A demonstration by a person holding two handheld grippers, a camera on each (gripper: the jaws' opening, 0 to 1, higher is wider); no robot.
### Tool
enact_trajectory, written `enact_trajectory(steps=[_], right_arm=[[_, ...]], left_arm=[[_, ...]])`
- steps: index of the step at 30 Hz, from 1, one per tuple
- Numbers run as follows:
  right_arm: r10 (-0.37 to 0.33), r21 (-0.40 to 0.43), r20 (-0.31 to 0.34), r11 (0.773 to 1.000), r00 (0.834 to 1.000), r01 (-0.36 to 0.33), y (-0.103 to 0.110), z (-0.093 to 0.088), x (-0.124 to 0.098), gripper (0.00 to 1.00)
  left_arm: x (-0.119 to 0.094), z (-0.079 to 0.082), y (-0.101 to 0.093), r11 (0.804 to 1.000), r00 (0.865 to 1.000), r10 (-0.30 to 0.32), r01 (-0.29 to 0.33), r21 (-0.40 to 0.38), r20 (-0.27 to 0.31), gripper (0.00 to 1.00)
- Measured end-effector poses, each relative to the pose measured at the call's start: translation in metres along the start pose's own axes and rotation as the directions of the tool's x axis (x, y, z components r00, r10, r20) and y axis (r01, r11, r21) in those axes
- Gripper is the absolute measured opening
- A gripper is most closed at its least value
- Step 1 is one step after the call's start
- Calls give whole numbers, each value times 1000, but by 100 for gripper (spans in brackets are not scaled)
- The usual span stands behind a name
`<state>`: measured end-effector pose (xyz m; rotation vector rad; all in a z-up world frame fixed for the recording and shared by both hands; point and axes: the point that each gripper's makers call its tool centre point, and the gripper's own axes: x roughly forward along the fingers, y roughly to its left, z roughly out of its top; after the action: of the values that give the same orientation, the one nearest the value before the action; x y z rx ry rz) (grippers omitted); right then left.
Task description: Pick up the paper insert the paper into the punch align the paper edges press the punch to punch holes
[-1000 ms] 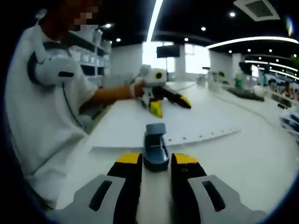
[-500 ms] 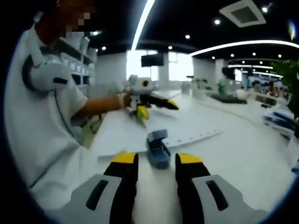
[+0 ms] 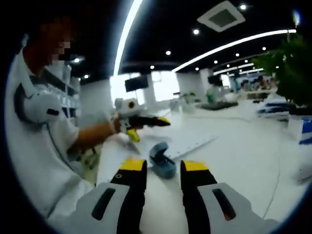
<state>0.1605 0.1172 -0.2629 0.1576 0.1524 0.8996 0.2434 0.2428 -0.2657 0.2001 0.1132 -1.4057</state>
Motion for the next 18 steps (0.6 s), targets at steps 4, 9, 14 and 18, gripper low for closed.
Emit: enact_trajectory(steps=[4, 9, 14, 18], right_arm=[[-33, 18, 30, 999, 999, 32, -8, 2, -3, 30], [-66, -8, 19, 998, 998, 67, -13, -1, -3, 30], [-92, -31, 69, 995, 993, 95, -18, 7, -4, 33], [-120, 3, 76, 993, 990, 121, -26, 8, -7, 35]], left_arm=[[14, 8, -12, 1000, 1000, -27, 27, 3, 10, 70], [38, 13, -29, 997, 997, -79, 79, 22, 15, 70], [57, 17, -46, 992, 992, -123, 122, 25, 24, 68], [65, 15, -51, 990, 991, -136, 135, 33, 6, 68]])
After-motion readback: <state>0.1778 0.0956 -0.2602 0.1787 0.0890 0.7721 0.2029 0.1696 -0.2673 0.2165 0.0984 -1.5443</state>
